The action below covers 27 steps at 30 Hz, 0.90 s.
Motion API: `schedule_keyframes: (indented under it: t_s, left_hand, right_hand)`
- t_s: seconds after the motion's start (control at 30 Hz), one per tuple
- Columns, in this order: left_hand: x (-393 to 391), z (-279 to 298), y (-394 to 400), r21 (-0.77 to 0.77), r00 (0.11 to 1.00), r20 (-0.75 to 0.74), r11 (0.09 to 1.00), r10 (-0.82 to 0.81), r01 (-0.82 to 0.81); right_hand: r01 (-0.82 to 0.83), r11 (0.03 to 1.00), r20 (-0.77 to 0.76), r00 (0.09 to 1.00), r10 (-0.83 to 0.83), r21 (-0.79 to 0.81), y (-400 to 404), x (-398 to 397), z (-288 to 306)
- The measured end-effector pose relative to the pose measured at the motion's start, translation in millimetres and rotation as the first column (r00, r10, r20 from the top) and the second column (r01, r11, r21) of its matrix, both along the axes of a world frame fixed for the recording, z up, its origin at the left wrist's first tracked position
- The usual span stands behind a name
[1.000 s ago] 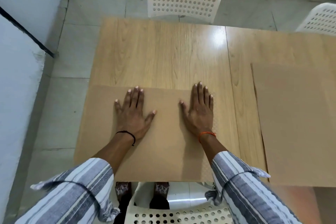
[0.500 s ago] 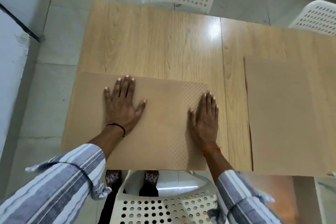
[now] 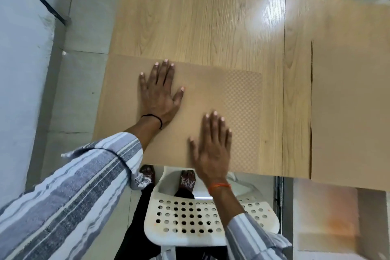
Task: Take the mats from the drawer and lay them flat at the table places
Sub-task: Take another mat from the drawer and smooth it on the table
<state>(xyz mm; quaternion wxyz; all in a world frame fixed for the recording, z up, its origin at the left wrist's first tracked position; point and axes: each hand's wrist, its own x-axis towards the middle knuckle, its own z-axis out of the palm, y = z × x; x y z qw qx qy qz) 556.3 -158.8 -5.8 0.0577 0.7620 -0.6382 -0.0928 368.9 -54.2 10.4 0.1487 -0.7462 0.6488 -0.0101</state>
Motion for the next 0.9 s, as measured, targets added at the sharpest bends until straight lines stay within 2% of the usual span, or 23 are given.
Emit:
schedule_keyframes:
  t_s: [0.17, 0.37, 0.5, 0.57, 0.67, 0.8, 0.9]
  left_hand:
    - [1, 1, 1, -0.006, 1.000, 0.010, 1.000, -0.006, 0.006]
    - [0, 7, 0, 0.038, 1.000, 0.018, 0.999, -0.019, 0.018]
    - [-30, 17, 22, 0.011, 0.992, -0.123, 1.000, -0.021, 0.022]
    - [-69, 20, 54, -0.006, 0.982, -0.143, 0.992, -0.125, 0.126]
    - [-106, 14, 104, 0.032, 0.957, -0.070, 0.959, -0.280, 0.283]
    - [-68, 10, 119, 0.067, 0.973, -0.030, 0.971, -0.229, 0.230]
    - [-16, 7, 124, 0.085, 0.991, 0.029, 0.988, -0.131, 0.128]
  right_hand:
    - [0.138, 0.989, -0.028, 0.990, -0.139, -0.043, -2, -56, -2]
    - [0.136, 0.988, -0.036, 0.990, -0.139, -0.073, 0, -57, -3]
    - [0.144, 0.985, -0.030, 0.989, -0.148, -0.089, 2, -58, -5]
    - [0.148, 0.985, -0.026, 0.988, -0.151, -0.089, 2, -57, -5]
    - [0.150, 0.984, -0.004, 0.988, -0.151, -0.096, 2, -57, -6]
    - [0.156, 0.982, -0.021, 0.987, -0.159, -0.106, 3, -58, -7]
    - [0.145, 0.983, -0.014, 0.989, -0.148, -0.111, 2, -58, -6]
